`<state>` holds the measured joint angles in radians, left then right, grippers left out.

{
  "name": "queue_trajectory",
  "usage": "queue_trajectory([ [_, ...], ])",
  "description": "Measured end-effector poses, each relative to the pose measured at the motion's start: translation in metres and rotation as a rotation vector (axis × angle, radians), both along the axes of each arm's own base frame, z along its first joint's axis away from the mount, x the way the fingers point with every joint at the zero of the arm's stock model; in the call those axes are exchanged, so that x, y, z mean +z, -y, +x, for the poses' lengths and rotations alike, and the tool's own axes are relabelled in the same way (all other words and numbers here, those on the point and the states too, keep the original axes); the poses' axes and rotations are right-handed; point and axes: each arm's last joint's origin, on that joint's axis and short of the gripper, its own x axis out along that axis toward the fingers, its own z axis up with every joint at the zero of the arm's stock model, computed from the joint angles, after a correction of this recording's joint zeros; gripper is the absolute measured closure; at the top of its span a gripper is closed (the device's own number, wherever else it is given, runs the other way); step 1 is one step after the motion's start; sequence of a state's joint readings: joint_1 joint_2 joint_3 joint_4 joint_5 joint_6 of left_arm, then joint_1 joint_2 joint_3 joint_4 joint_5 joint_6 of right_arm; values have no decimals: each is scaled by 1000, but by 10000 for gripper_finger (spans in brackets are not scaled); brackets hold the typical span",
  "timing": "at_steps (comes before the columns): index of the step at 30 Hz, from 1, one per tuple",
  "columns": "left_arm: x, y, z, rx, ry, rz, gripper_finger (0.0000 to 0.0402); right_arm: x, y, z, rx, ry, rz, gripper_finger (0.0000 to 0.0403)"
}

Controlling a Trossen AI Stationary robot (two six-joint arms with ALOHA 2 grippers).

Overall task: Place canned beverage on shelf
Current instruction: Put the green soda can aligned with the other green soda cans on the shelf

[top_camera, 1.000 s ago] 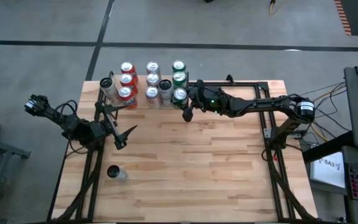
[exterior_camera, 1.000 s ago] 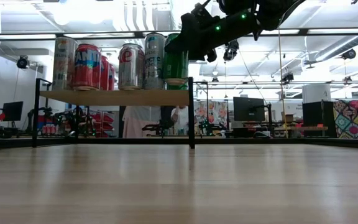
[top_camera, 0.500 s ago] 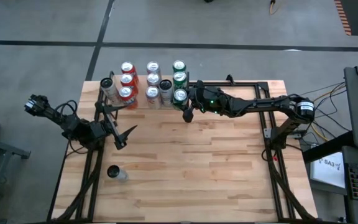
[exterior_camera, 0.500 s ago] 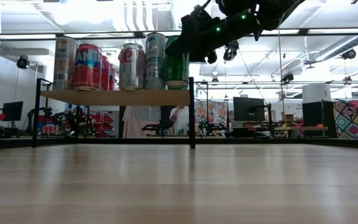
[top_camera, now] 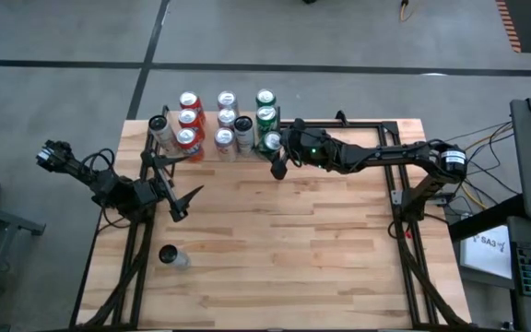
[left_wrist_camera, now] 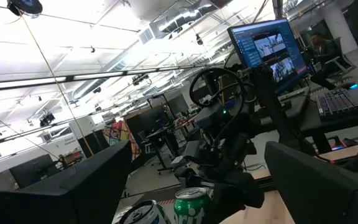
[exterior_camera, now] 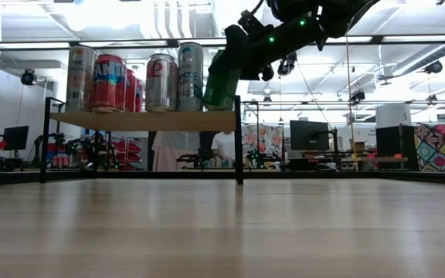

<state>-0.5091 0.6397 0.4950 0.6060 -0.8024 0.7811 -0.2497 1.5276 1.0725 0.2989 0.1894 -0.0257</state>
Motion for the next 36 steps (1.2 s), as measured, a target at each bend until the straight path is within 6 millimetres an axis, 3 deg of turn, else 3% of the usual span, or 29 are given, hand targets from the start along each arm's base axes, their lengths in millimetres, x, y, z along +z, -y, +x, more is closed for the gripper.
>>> queue_trajectory([
  [36,0,0,0,-2,3,-5,49,0,2,-1,-15,23,50,78],
])
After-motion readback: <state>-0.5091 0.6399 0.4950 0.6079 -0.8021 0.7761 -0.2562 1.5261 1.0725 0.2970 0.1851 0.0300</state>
